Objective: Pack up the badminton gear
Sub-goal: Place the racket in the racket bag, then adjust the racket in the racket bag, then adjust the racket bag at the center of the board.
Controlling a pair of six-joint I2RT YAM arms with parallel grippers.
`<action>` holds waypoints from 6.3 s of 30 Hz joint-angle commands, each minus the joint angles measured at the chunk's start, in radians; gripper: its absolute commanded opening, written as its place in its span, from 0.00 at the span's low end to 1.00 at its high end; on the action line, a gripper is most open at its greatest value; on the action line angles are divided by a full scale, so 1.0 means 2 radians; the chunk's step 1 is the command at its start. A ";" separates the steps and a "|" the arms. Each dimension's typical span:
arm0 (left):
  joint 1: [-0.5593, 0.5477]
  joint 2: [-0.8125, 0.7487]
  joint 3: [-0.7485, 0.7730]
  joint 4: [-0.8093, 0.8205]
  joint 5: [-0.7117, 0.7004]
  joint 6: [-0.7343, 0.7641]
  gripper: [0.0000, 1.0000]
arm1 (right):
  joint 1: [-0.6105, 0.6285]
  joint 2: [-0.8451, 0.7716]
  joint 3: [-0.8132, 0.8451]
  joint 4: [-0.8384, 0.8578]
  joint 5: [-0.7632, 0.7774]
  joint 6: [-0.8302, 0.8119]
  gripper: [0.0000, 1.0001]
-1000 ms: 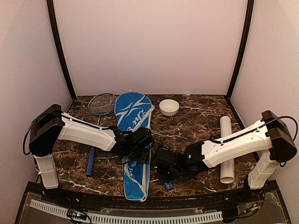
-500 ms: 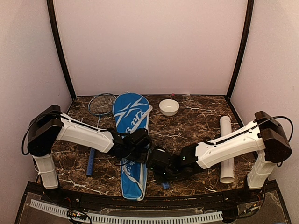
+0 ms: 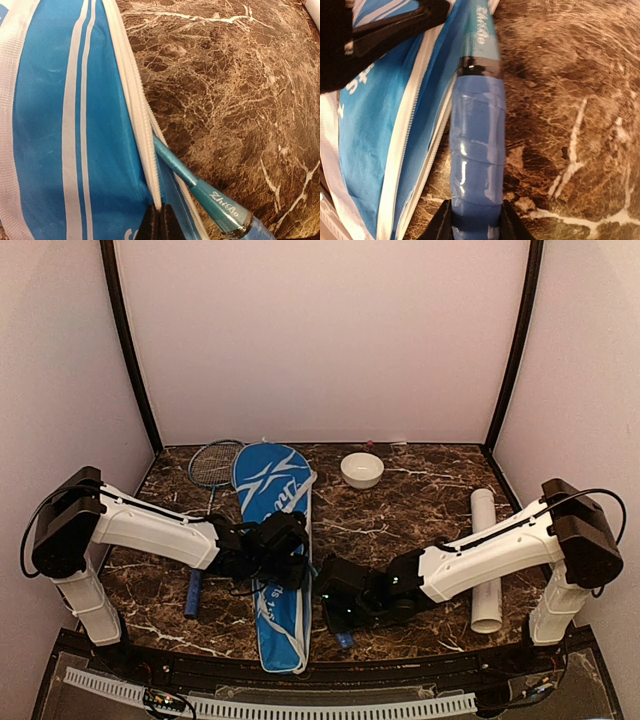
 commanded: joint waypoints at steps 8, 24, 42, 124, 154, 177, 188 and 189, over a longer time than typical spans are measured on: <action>0.002 -0.019 -0.013 0.008 0.023 -0.009 0.00 | -0.020 -0.018 -0.045 0.113 -0.061 -0.016 0.46; 0.019 -0.080 -0.068 0.054 0.061 -0.002 0.00 | -0.044 -0.044 -0.101 0.145 -0.144 -0.032 0.55; 0.026 -0.085 -0.080 0.070 0.088 -0.007 0.00 | -0.045 0.001 -0.076 0.193 -0.174 -0.017 0.11; 0.032 -0.178 -0.148 0.142 0.136 -0.050 0.00 | -0.073 0.071 0.021 0.315 -0.182 -0.057 0.11; 0.061 -0.211 -0.173 0.119 0.139 -0.056 0.00 | -0.121 0.080 0.080 0.163 -0.081 -0.118 0.40; 0.062 -0.208 -0.171 0.125 0.145 -0.059 0.00 | -0.121 0.167 0.137 0.135 -0.040 -0.110 0.36; 0.062 -0.210 -0.172 0.123 0.143 -0.062 0.00 | -0.115 0.185 0.149 0.160 -0.060 -0.111 0.00; 0.062 -0.212 -0.173 0.121 0.141 -0.062 0.00 | -0.115 0.176 0.144 0.156 -0.049 -0.113 0.00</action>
